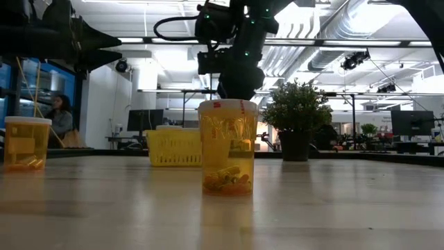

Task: Pick and place pill bottles into a basket
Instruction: Put the orange pill bottle into the yellow bin

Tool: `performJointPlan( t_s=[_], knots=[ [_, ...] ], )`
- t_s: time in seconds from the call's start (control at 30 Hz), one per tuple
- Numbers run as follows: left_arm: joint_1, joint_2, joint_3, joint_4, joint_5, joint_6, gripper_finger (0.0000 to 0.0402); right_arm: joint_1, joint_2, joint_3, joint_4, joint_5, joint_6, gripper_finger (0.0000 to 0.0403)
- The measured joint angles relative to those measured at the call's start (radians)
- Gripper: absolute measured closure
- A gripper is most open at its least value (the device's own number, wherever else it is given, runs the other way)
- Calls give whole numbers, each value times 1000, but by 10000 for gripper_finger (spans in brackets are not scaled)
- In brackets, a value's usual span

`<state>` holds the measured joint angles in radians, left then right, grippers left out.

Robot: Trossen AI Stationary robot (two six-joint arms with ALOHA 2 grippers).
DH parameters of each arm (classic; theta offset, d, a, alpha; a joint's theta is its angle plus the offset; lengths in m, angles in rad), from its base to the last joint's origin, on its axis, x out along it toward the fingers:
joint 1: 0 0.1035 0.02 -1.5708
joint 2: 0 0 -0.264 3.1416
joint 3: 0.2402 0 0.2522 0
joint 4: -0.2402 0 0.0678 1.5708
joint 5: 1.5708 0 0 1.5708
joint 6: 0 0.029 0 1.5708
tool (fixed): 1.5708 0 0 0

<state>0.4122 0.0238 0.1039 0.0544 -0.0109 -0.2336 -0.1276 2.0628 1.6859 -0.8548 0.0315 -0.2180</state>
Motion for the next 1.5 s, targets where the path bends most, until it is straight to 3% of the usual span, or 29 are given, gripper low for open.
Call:
performJointPlan(
  t_s=[0.23, 0.4, 0.53, 0.73, 0.8, 1.0, 1.13, 1.23, 1.37, 1.5],
  knots=[
    [0, 0, 0, -2, 0, 0, 143, -3, -75, 0, -147, 109, 127, 124],
    [0, 0, 0, -5, 0, 0, 143, 25, -185, 0, -239, 15, 255, 134],
    [0, 0, 0, -8, 4, -5, 143, 106, -281, 0, -209, -15, 281, 141],
    [0, 0, 0, -24, 19, -18, 143, 289, -397, -7, -122, 121, 258, 144],
    [0, 0, 0, -30, 19, -18, 143, 348, -444, -67, -65, 147, 260, 144],
    [0, 0, 0, -30, 19, -18, 143, 480, -635, -489, 279, 286, 347, 144],
    [0, 0, 0, -22, 19, -18, 143, 516, -737, -847, 656, 396, 463, 144],
    [0, 0, 0, -10, 14, -18, 143, 514, -755, -1061, 985, 408, 514, 144],
    [0, 0, 0, 2, -8, -19, 143, 515, -687, -1245, 1305, 350, 528, 144],
    [0, 0, 0, 3, -39, -26, 143, 515, -594, -1279, 1498, 287, 526, 143]
  ],
)
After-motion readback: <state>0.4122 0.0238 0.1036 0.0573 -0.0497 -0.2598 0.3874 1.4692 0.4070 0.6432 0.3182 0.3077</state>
